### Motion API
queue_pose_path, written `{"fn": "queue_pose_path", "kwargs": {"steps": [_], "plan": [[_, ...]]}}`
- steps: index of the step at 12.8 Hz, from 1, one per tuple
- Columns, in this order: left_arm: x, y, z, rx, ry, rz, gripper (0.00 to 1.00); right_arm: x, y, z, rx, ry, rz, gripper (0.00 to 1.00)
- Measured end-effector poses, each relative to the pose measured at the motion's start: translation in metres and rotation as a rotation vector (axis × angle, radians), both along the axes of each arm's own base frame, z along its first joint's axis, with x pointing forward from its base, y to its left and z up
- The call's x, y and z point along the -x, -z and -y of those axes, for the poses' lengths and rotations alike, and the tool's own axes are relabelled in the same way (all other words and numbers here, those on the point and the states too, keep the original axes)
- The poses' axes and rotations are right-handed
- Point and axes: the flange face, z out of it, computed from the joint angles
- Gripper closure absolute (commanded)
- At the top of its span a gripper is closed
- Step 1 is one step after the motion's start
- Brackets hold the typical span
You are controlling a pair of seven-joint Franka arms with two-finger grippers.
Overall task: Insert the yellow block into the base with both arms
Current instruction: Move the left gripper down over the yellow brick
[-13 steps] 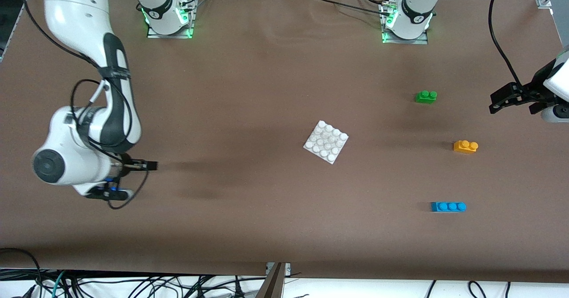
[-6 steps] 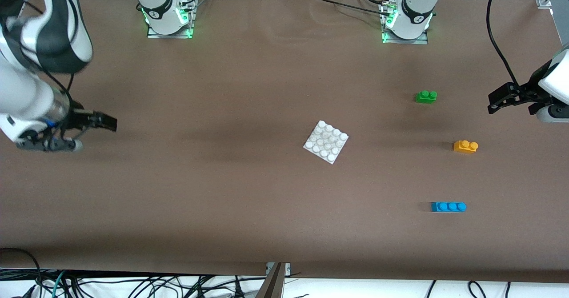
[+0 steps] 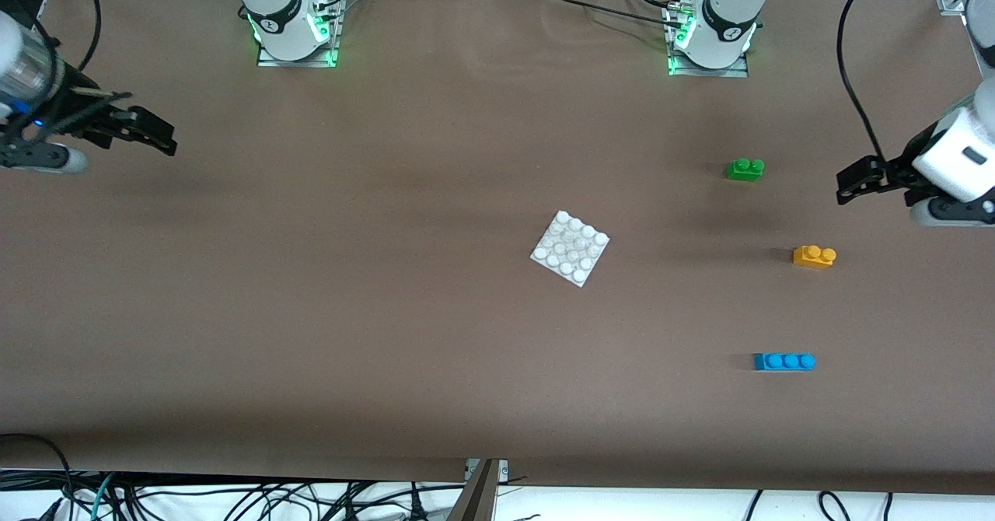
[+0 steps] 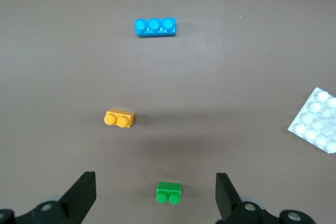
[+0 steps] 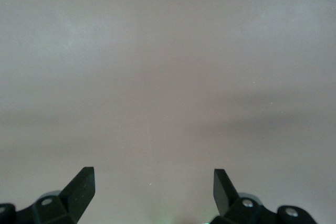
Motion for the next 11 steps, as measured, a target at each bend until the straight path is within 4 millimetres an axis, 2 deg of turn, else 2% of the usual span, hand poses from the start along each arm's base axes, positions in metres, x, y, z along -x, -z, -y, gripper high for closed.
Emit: {"fn": "queue_pose_path", "kwargs": {"steps": [3,6,8,11], "plan": [[-0.001,0.024,-0.005,0.0,-0.007,-0.007,0.0,-0.002,0.004,0.005,-0.003,0.01,-0.013,0.0],[-0.003,0.026,-0.007,0.0,-0.008,0.018,0.0,-0.006,0.01,0.0,-0.003,0.004,-0.02,0.0],[-0.001,0.016,-0.008,0.001,-0.01,0.039,0.0,-0.007,0.012,-0.004,-0.003,-0.002,-0.019,0.0],[0.013,-0.016,-0.009,0.005,-0.012,0.078,0.0,-0.007,0.012,-0.005,-0.003,-0.004,-0.019,0.0]]}}
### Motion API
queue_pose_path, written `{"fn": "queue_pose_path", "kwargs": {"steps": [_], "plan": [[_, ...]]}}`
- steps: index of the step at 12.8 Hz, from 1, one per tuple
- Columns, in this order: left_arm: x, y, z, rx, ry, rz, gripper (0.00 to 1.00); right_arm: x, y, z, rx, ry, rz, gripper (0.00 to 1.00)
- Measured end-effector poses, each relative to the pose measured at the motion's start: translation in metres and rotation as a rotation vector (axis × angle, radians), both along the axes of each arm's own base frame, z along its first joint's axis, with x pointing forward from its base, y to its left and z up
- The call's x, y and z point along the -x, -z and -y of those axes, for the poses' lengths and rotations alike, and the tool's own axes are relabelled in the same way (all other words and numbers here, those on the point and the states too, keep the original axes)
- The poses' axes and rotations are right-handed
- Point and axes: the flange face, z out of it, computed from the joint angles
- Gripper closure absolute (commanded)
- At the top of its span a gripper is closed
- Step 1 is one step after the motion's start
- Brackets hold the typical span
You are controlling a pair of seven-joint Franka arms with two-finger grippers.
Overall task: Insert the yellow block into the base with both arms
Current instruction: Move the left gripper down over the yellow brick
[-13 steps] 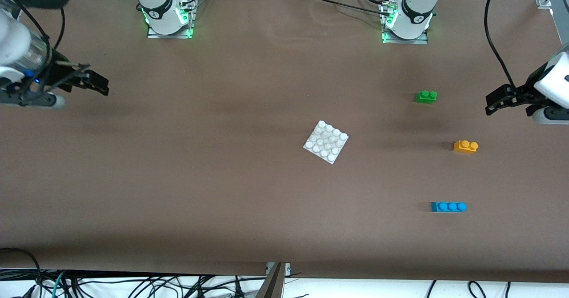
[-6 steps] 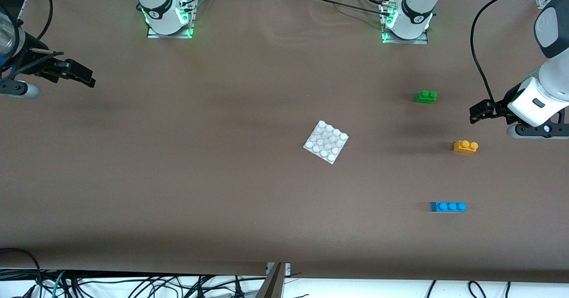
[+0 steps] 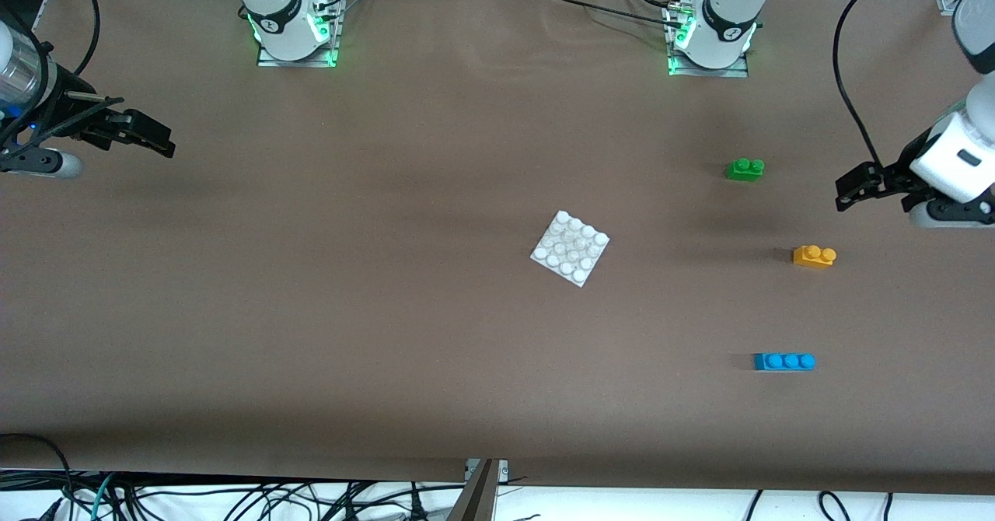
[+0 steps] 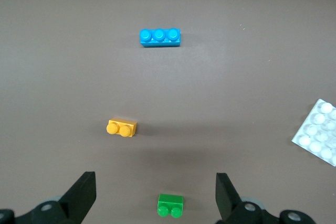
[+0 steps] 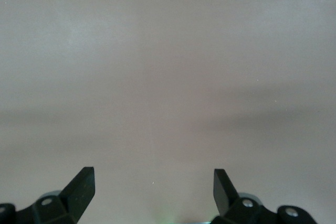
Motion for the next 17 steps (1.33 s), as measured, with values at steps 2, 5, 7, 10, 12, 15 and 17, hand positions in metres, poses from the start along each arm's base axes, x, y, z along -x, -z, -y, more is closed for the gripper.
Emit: {"fn": "queue_pose_path", "kwargs": {"steps": [2,5,7,10,12,15,17], "plan": [[0.004,-0.002,-0.001,0.001,-0.002,-0.005,0.0,-0.001,0.001,0.0,0.0,0.0,-0.002,0.0],[-0.001,0.033,-0.028,0.0,-0.048,-0.051,0.0,-0.002,0.003,0.0,0.0,0.0,-0.005,0.0],[-0.012,0.075,-0.059,-0.002,-0.091,-0.077,0.0,-0.002,0.003,-0.001,0.0,-0.003,-0.006,0.0],[-0.027,0.144,-0.094,-0.006,-0.094,-0.108,0.0,-0.002,0.003,-0.002,-0.002,-0.003,-0.006,0.0],[-0.028,0.19,-0.109,-0.004,-0.095,-0.138,0.0,-0.002,0.003,-0.002,-0.003,-0.003,-0.006,0.0],[-0.017,0.253,-0.128,0.001,-0.076,-0.17,0.0,-0.002,0.004,-0.002,-0.004,-0.003,-0.006,0.0],[-0.013,0.281,-0.129,0.005,-0.032,-0.192,0.0,-0.002,0.004,-0.002,-0.004,-0.003,-0.006,0.0]]}}
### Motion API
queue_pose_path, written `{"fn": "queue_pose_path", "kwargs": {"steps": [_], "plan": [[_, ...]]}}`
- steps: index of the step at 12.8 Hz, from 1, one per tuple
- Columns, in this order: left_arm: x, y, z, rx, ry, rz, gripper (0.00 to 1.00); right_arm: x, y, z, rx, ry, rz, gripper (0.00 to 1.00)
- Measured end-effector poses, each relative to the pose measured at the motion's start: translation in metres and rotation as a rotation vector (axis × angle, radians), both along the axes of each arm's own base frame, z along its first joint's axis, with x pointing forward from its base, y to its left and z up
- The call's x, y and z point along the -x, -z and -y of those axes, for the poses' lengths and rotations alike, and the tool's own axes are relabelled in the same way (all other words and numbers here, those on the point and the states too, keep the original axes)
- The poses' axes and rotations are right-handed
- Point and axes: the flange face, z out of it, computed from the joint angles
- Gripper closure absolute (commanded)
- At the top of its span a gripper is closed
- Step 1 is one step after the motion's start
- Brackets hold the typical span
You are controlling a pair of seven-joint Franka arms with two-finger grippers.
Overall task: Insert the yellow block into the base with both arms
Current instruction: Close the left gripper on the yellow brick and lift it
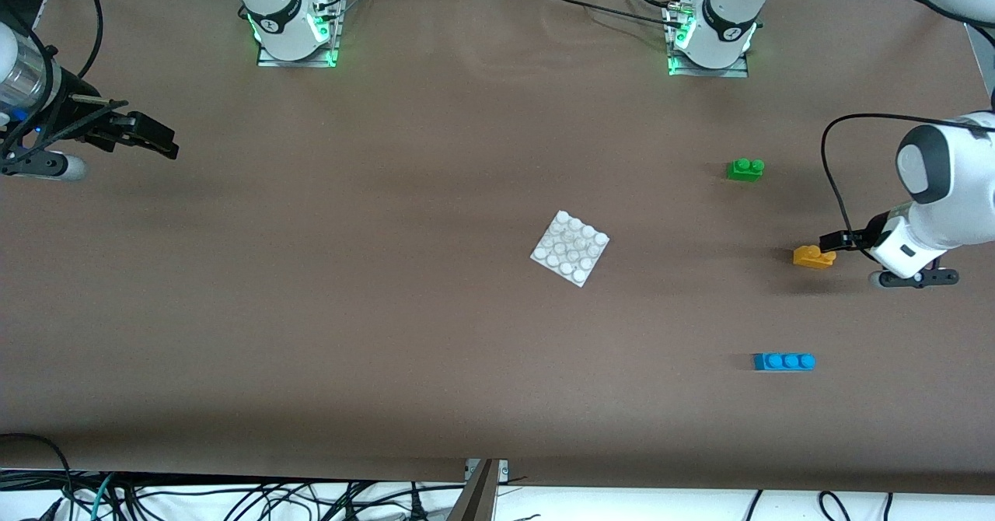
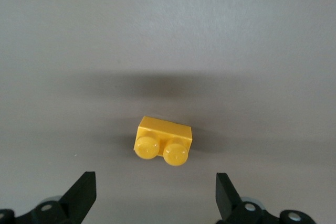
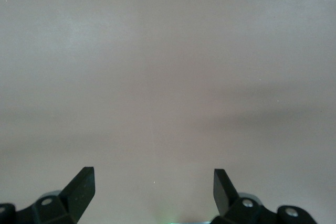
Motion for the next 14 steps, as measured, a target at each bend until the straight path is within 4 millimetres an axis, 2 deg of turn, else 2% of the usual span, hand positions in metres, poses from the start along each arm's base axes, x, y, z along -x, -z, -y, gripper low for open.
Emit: {"fn": "queue_pose_path", "kwargs": {"steps": [4,12,14], "plan": [[0.002,0.034,0.0,0.016,0.08,-0.03,0.0,0.0,0.0,0.0,0.0,0.0,0.0,0.0],[0.007,0.078,-0.003,0.035,0.216,-0.035,0.0,0.0,0.0,0.001,0.0,0.002,-0.002,0.0],[0.008,0.083,-0.003,0.037,0.223,-0.04,0.0,0.0,0.0,0.001,0.0,0.002,-0.002,0.0]]}}
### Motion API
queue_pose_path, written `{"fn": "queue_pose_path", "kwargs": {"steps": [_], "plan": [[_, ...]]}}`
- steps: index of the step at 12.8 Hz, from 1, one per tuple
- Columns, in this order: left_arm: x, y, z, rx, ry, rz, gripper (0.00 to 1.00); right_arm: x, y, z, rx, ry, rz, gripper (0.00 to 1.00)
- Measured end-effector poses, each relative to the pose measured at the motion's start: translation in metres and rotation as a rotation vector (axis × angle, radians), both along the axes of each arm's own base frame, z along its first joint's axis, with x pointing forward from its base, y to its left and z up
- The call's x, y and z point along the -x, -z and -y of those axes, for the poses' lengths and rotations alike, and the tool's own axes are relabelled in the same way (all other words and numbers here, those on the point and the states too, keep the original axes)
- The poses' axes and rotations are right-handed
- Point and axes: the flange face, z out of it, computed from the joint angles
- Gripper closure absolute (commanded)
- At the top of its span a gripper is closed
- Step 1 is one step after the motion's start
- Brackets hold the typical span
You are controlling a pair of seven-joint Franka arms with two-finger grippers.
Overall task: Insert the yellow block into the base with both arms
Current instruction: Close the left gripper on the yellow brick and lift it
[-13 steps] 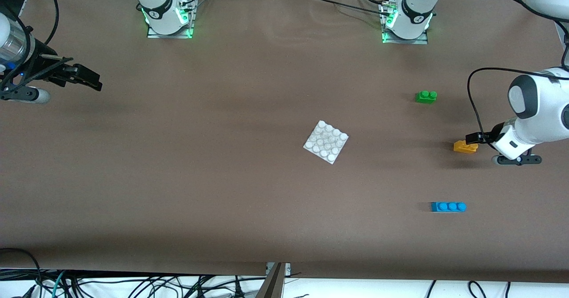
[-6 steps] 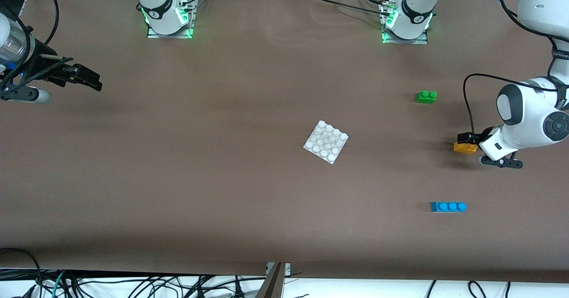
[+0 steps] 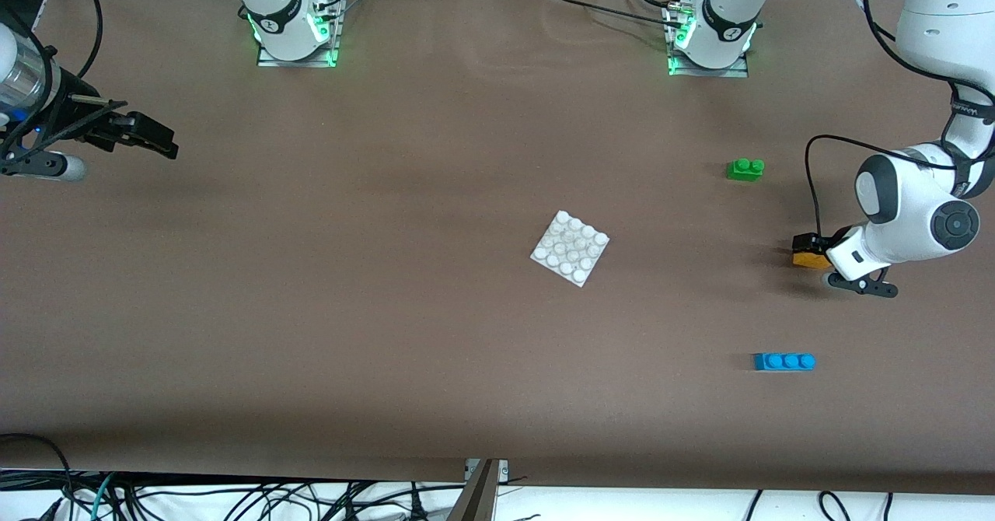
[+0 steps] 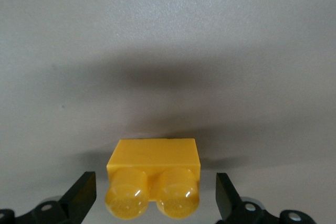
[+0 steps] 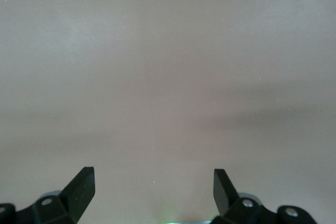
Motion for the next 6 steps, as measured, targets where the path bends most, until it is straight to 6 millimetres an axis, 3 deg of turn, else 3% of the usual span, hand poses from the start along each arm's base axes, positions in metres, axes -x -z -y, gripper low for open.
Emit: {"fn": "queue_pose_path", "kwargs": {"steps": [6], "plan": [[0.0,0.002,0.0,0.001,0.003,-0.001,0.03,-0.001,0.0,0.011,0.0,0.021,0.0,0.0]]}}
